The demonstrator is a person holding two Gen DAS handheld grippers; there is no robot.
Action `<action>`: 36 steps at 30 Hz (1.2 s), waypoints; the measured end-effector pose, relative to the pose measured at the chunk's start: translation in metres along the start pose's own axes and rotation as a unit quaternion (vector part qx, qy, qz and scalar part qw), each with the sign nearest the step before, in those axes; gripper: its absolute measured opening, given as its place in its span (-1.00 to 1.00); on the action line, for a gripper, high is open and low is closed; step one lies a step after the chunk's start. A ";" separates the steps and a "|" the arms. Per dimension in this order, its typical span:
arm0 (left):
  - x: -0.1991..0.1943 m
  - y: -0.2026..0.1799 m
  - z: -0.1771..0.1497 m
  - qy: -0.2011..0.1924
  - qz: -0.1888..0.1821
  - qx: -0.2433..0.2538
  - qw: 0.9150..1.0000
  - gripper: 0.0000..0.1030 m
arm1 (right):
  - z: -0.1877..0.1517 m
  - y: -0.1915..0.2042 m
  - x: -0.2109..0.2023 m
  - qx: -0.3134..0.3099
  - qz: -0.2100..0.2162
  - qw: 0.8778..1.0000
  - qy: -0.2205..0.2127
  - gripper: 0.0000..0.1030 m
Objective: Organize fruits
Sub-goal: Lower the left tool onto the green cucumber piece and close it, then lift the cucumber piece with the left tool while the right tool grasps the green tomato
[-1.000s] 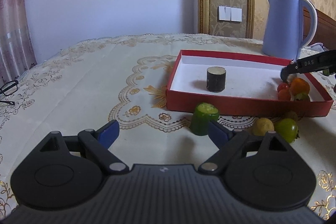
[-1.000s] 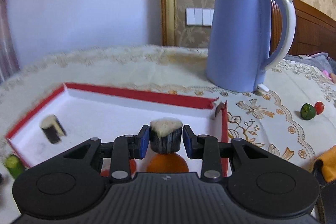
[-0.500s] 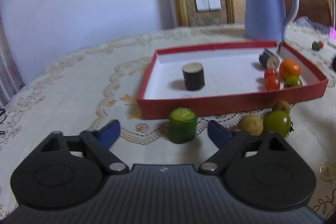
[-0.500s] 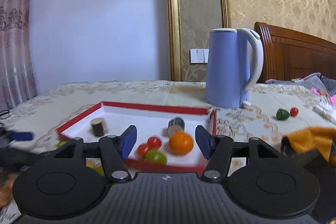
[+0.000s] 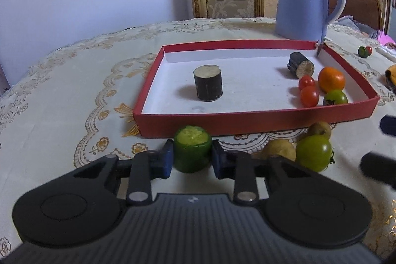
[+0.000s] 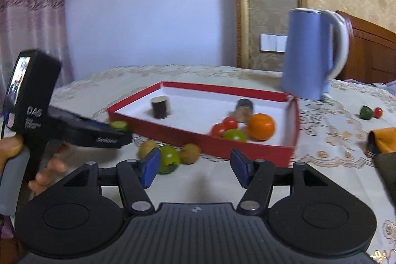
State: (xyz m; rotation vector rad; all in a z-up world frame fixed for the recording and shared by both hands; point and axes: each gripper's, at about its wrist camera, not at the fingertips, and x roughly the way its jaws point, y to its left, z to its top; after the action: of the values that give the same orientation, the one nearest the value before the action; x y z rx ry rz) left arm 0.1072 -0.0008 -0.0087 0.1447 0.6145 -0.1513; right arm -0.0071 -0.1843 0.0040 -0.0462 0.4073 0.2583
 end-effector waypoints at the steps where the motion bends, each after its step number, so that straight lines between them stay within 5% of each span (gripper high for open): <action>1: -0.002 0.002 -0.001 -0.002 0.000 -0.006 1.000 -0.45 | 0.000 0.003 0.002 -0.002 0.003 1.000 0.004 0.18; 26: -0.039 0.032 -0.007 -0.028 -0.007 -0.046 0.999 -0.45 | 0.006 0.035 0.062 -0.068 0.006 0.993 0.097 -0.22; 28: -0.039 0.032 -0.008 -0.028 -0.006 -0.047 0.999 -0.45 | 0.006 0.035 0.064 -0.067 0.008 0.993 0.096 -0.36; 36: -0.044 0.029 -0.005 -0.029 -0.007 -0.045 0.999 -0.45 | 0.005 0.029 0.048 -0.063 0.008 0.995 0.080 -0.38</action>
State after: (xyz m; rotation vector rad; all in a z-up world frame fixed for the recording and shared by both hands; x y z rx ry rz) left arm 0.0743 0.0330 0.0150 0.0495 0.5641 -0.1411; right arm 0.0296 -0.1439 -0.0100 -0.1876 0.5499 0.2973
